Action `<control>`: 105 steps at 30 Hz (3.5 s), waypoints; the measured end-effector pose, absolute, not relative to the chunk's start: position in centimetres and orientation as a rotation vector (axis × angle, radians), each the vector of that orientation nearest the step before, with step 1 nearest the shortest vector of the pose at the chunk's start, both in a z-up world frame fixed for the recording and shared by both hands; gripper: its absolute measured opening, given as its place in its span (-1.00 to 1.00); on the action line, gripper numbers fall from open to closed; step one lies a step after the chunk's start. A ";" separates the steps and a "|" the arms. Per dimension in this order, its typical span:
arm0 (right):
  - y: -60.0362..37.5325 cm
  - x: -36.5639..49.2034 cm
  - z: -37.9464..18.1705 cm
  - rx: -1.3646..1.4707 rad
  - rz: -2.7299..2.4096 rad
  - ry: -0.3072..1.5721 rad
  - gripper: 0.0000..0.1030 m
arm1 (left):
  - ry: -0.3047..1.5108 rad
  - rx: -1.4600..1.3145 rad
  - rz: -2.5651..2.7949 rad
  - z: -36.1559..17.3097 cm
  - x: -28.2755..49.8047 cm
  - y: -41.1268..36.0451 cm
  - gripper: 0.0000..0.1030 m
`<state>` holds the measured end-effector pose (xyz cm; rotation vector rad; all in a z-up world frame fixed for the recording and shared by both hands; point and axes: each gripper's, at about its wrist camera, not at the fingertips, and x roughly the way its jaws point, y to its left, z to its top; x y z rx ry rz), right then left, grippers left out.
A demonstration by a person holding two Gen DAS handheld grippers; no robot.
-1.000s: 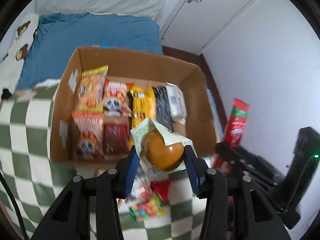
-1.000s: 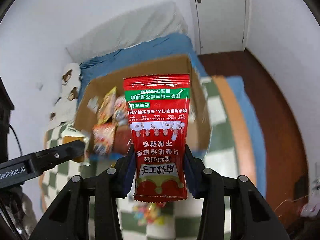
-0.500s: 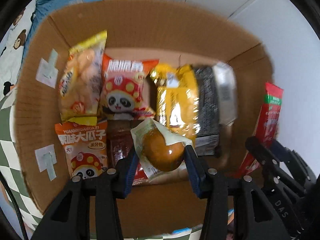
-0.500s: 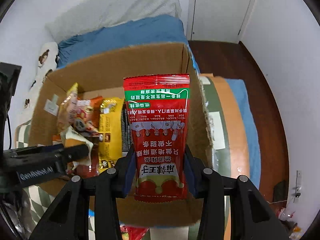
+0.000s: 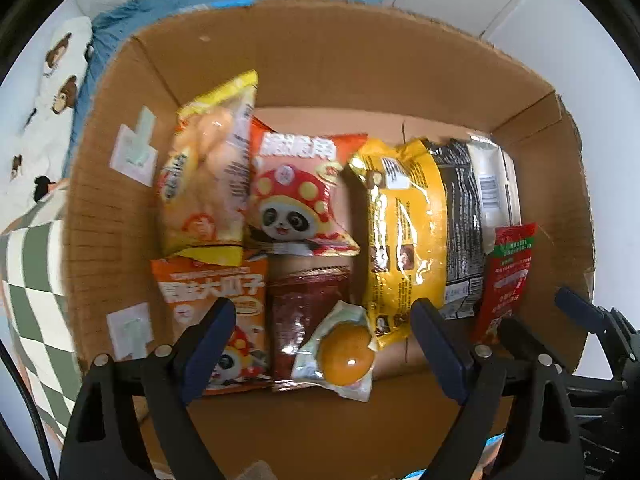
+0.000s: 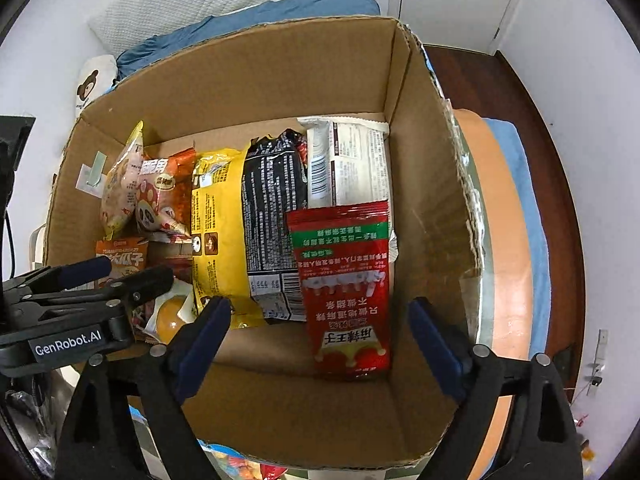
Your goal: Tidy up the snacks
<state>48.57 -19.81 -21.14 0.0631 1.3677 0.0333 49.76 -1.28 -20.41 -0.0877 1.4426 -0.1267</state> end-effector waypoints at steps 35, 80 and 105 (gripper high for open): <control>-18.0 33.5 -7.9 -0.013 0.015 0.961 0.81 | 0.882 0.012 -0.012 -6.2 33.2 1.8 0.73; -16.5 24.9 -31.0 0.395 -0.026 1.468 0.34 | 1.475 -0.185 0.013 -25.8 36.5 2.1 0.73; -15.3 23.5 -32.7 0.250 -0.063 1.493 0.42 | 1.526 -0.345 0.054 -28.9 36.4 3.9 0.33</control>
